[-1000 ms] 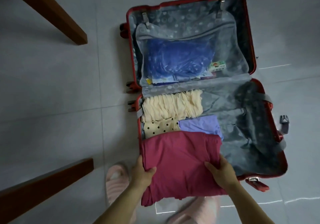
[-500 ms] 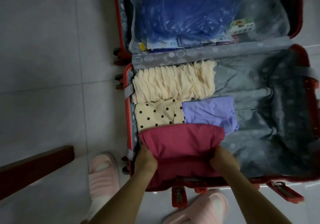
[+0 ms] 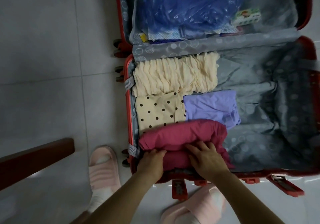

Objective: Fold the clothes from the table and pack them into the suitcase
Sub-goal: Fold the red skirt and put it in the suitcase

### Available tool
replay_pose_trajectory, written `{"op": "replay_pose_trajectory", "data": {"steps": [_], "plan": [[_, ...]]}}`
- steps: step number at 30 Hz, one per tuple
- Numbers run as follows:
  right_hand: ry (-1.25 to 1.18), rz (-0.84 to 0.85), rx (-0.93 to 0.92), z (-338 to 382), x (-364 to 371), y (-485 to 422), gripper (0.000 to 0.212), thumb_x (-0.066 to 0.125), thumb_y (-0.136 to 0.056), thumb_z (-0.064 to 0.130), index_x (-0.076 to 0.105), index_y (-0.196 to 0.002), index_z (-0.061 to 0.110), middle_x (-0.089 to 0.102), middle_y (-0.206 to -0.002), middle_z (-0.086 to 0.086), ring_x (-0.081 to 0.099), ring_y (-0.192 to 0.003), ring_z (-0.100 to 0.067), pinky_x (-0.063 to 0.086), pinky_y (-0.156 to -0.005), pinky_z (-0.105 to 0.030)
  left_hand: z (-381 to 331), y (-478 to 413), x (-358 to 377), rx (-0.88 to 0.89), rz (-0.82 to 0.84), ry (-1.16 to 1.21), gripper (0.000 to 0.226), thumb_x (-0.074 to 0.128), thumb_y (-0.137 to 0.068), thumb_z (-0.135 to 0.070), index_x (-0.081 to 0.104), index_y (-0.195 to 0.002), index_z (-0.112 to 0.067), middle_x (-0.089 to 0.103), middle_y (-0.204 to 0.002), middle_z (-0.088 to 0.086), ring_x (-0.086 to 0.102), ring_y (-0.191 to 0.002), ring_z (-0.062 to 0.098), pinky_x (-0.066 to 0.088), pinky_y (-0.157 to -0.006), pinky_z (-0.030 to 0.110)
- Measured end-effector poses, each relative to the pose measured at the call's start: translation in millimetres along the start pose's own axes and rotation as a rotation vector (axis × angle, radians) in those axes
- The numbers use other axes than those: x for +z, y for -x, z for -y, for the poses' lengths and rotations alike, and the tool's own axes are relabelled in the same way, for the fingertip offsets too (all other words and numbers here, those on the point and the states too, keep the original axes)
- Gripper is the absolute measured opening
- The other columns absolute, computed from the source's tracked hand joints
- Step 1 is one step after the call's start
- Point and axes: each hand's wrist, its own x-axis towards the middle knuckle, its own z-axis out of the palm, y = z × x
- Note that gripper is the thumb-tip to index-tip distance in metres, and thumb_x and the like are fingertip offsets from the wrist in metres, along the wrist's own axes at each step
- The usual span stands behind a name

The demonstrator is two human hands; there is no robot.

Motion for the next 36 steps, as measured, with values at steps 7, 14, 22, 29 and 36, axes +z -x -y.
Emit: {"op": "replay_pose_trajectory", "data": {"steps": [7,14,22,29,36], "plan": [[0.081,0.244,0.065,6,0,-21,0.053,0.019,-0.09,0.055,0.03,-0.141,0.047,0.035,-0.145,0.006,0.036,-0.124,-0.032,0.042,-0.1,-0.044,-3,-30,-9,-0.035,0.147,0.005,0.035,0.042,-0.096,-0.02,0.055,-0.128,-0.022,0.052,-0.132,0.005,0.052,-0.117,0.024,0.041,-0.104,0.04],[0.035,-0.051,0.097,14,-14,-8,0.033,0.043,-0.089,0.044,0.063,-0.106,0.024,0.064,-0.106,-0.002,0.061,-0.094,-0.029,0.047,-0.075,-0.036,-23,3,-29,-0.011,-0.004,-0.105,0.02,0.044,-0.097,-0.022,0.059,-0.111,-0.016,0.061,-0.111,0.005,0.061,-0.099,0.024,0.05,-0.083,0.036],[0.22,-0.472,-0.022,1,-28,-16,0.059,0.063,-0.078,0.041,0.051,-0.133,0.026,0.057,-0.124,-0.008,0.05,-0.112,-0.031,0.023,-0.101,-0.051,-21,-2,-47,0.26,-0.633,-0.204,0.06,0.072,-0.071,-0.025,0.053,-0.127,-0.019,0.06,-0.119,0.001,0.058,-0.106,0.022,0.049,-0.086,0.037],[0.257,-0.323,-0.25,-10,-24,4,0.034,0.05,-0.077,0.049,0.074,-0.078,0.024,0.064,-0.101,-0.004,0.056,-0.096,-0.028,0.029,-0.102,-0.049,11,8,-23,0.506,-0.411,-0.497,0.029,0.069,-0.069,-0.019,0.071,-0.099,-0.021,0.063,-0.093,0.003,0.061,-0.08,0.025,0.054,-0.071,0.039],[0.185,-0.067,-0.344,-35,-12,19,0.065,0.015,-0.097,0.056,0.076,-0.093,0.033,0.067,-0.119,0.004,0.062,-0.112,-0.021,0.049,-0.095,-0.041,14,33,-11,0.307,0.17,-0.509,0.087,-0.002,-0.08,-0.071,0.009,-0.152,-0.024,0.002,-0.16,0.011,0.008,-0.145,0.035,0.016,-0.116,0.045]]}}
